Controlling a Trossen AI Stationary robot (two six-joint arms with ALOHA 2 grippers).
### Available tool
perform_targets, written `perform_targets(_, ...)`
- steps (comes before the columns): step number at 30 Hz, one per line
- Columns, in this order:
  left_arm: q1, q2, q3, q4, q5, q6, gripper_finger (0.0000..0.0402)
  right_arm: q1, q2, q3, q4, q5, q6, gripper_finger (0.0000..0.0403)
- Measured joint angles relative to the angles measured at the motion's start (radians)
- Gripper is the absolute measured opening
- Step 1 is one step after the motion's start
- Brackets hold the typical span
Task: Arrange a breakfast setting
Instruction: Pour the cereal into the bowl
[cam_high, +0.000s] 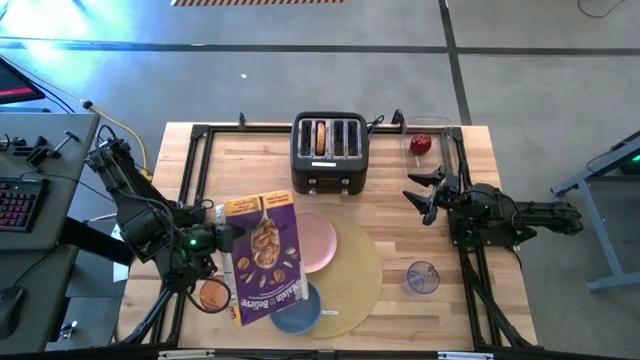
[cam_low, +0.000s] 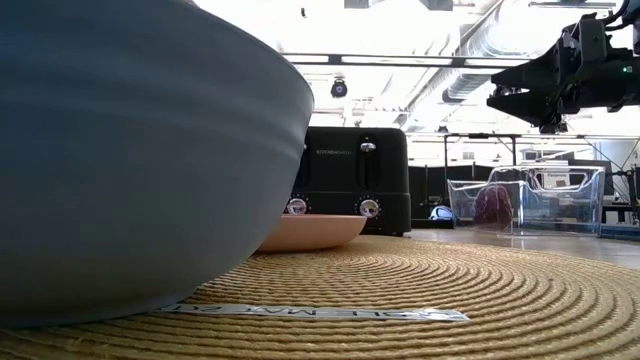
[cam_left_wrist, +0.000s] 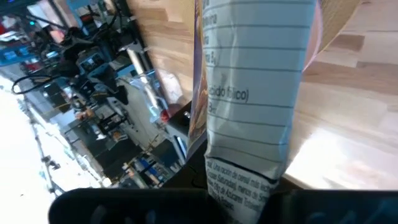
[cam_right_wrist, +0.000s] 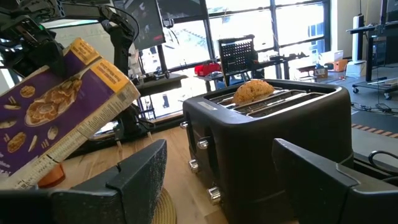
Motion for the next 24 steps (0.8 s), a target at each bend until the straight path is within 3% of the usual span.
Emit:
perform_targets(9,-0.004,0.000,0.000,0.034,-0.016,0.073,0.0005,0.000,0.000,0.000,0.000,0.000,0.000,0.0284)
perform_targets(24,-0.079,0.000,0.000,0.078,-0.132,0.215,0.0005,0.000,0.000,0.000,0.000,0.000,0.000,0.0284)
